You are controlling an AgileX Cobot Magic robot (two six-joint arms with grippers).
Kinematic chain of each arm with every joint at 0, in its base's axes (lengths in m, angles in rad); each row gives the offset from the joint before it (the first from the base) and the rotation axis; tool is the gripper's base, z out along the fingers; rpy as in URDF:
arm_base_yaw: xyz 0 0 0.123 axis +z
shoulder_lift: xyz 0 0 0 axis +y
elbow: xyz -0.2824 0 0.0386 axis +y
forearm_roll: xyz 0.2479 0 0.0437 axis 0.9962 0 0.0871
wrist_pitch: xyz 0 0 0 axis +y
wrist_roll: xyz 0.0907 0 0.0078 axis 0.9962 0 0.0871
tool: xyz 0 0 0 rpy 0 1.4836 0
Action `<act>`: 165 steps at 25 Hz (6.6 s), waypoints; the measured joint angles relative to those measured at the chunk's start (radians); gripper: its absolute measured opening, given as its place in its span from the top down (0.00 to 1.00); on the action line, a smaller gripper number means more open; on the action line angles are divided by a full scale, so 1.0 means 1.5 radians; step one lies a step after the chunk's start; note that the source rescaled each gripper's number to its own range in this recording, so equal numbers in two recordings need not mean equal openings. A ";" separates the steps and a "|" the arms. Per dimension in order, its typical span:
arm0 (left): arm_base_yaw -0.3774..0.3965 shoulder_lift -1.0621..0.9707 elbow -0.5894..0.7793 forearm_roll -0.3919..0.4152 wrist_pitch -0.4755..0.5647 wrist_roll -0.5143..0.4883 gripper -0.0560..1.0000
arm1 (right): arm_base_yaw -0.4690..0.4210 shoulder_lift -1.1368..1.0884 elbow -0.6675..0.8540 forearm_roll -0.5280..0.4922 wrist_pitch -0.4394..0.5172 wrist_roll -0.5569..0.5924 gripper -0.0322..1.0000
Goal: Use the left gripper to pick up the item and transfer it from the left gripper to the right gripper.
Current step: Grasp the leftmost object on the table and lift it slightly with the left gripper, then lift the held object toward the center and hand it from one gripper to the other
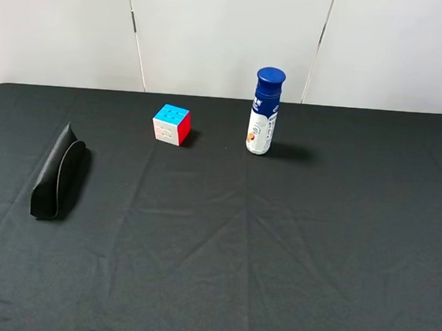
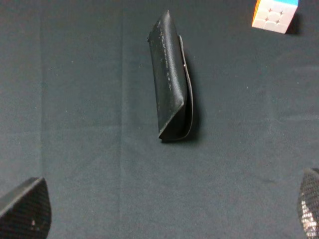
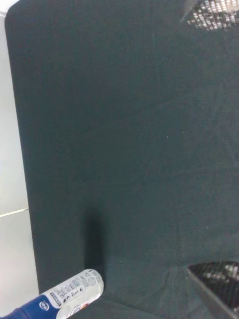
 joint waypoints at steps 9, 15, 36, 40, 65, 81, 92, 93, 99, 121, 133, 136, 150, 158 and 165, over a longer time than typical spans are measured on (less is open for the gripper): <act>0.000 0.000 0.001 0.000 0.000 0.000 0.02 | 0.000 0.000 0.000 0.000 -0.001 0.000 0.00; 0.000 0.000 0.001 0.000 0.000 0.000 0.02 | 0.000 0.000 0.000 0.000 -0.001 0.000 0.00; 0.000 0.184 -0.114 0.005 0.018 0.000 0.02 | 0.000 0.000 0.000 0.000 -0.001 0.000 0.00; 0.000 0.295 -0.150 0.005 0.018 0.000 0.02 | 0.000 0.000 0.000 0.000 -0.001 0.000 0.00; 0.000 0.873 -0.179 -0.014 -0.175 -0.029 0.00 | 0.000 0.000 0.000 0.000 -0.001 0.000 0.00; -0.026 1.142 -0.219 -0.048 -0.324 -0.030 0.00 | 0.000 0.000 0.000 0.000 -0.001 0.000 0.00; -0.028 1.241 -0.257 -0.047 -0.339 -0.030 0.02 | 0.000 0.000 0.000 0.000 -0.001 0.000 0.00; -0.028 1.241 -0.257 -0.047 -0.339 -0.030 0.05 | 0.000 0.000 0.000 0.000 -0.001 0.000 0.00; -0.028 1.241 -0.257 -0.047 -0.340 -0.030 0.37 | 0.000 0.000 0.000 0.000 -0.001 0.000 0.00; -0.030 1.240 -0.373 -0.004 -0.172 -0.030 0.93 | 0.000 0.000 0.000 0.000 -0.001 0.000 0.00; -0.030 1.113 -0.394 -0.004 -0.055 -0.004 0.93 | 0.000 0.000 0.000 0.000 -0.001 0.000 0.00; -0.036 1.092 -0.402 -0.004 -0.011 0.029 0.93 | 0.000 0.000 0.000 0.000 -0.001 0.000 0.00; -0.219 1.086 -0.439 -0.004 0.056 0.190 0.93 | 0.000 0.000 0.000 0.000 -0.001 0.000 0.00; -0.319 1.086 -0.439 -0.004 0.040 0.367 0.93 | 0.000 0.000 0.000 0.000 -0.001 0.000 0.00; -0.346 1.086 -0.439 -0.033 -0.008 0.550 0.93 | 0.000 0.000 0.000 0.000 -0.001 0.000 0.00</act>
